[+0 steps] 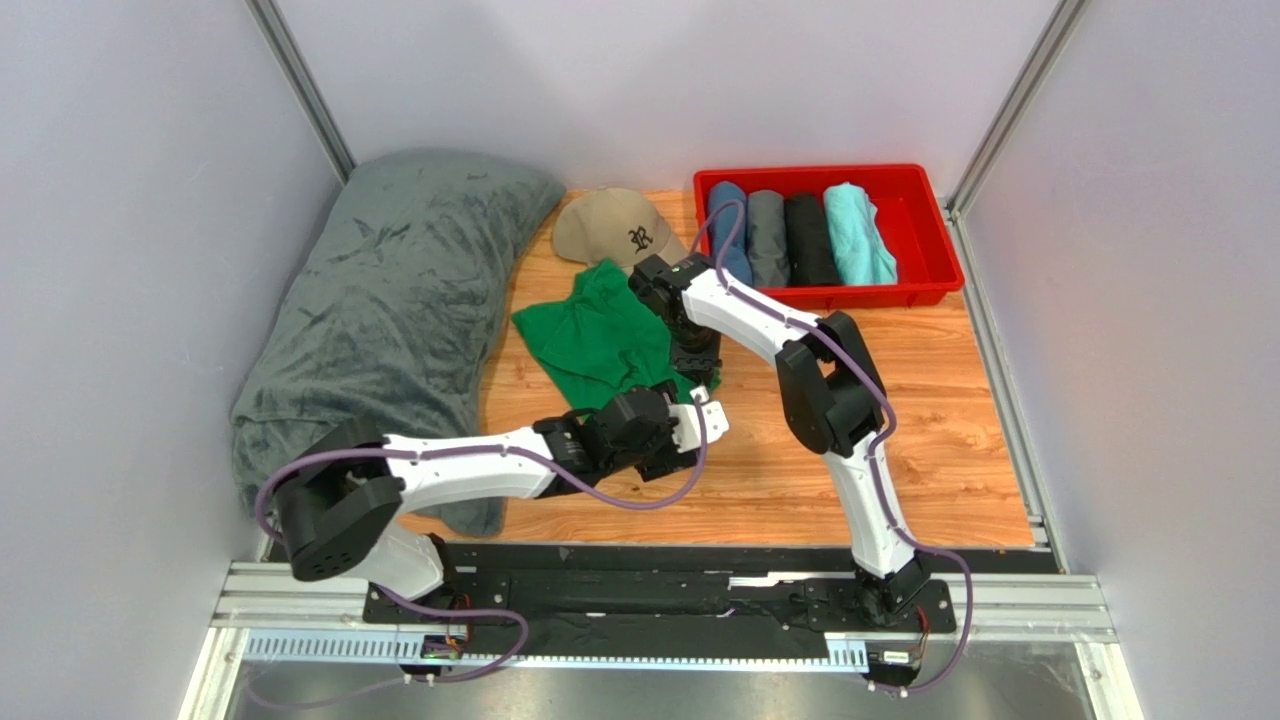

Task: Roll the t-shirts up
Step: Roll the T-shirt to the center of the board.

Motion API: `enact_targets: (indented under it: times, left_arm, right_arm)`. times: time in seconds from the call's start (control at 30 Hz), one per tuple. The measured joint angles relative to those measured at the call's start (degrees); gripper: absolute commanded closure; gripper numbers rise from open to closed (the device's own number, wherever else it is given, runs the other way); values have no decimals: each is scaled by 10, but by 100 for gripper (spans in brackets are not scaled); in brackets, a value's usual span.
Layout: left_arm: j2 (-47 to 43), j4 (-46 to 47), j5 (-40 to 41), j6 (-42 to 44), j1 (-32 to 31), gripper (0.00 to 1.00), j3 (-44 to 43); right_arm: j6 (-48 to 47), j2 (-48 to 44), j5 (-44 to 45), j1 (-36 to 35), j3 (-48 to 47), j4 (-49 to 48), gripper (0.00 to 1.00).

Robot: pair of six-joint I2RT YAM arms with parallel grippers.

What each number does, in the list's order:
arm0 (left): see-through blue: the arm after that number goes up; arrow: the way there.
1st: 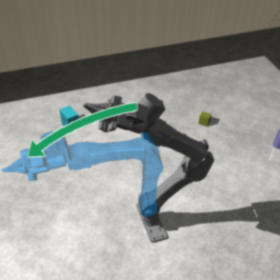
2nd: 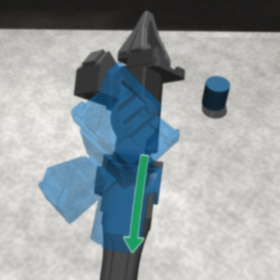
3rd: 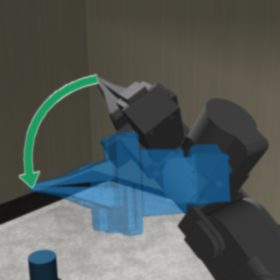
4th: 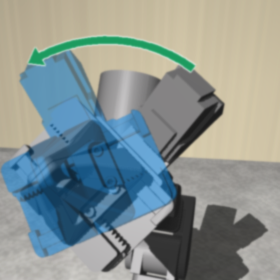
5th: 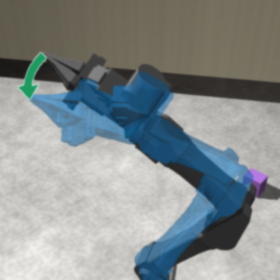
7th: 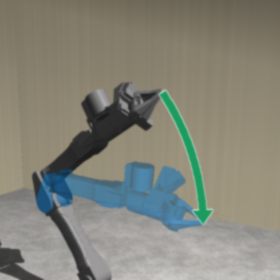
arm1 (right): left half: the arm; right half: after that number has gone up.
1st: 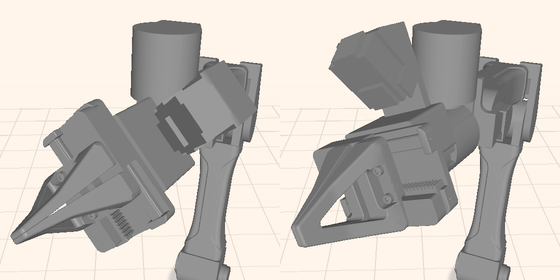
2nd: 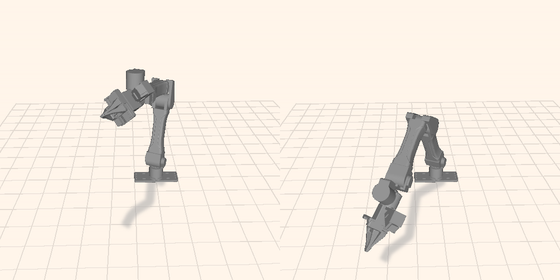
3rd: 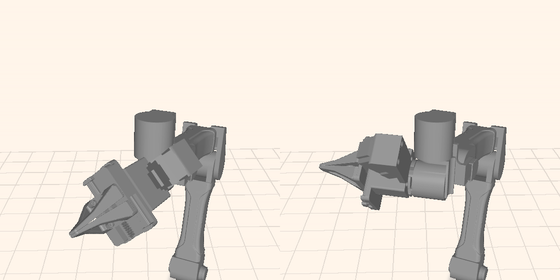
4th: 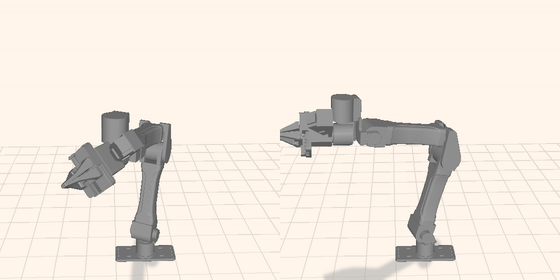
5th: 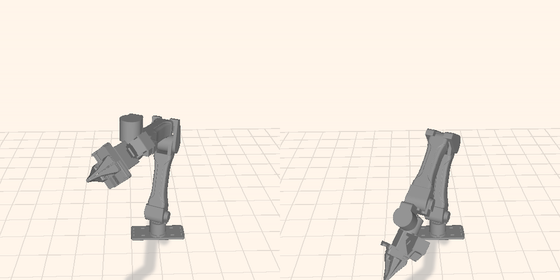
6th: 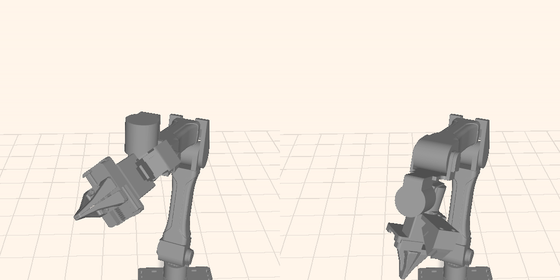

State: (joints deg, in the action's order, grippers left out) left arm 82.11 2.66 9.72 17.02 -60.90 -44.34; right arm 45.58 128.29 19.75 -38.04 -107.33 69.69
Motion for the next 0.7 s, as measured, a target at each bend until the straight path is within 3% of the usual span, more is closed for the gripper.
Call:
enact_targets:
  times: [0.47,0.57,0.67,0.7]
  left_arm:
    - [154,54,88,73,-17,24,-59]
    - [176,70,101,85,-17,28,-60]
    - [198,78,116,95,-17,39,-65]
    - [203,80,120,98,-17,49,-66]
  right_arm:
    - [0,11,-9,5,-10,10,100]
    - [0,11,-10,7,-10,9,100]
    - [0,11,-13,8,-9,8,100]
    - [0,11,-13,9,-8,7,100]
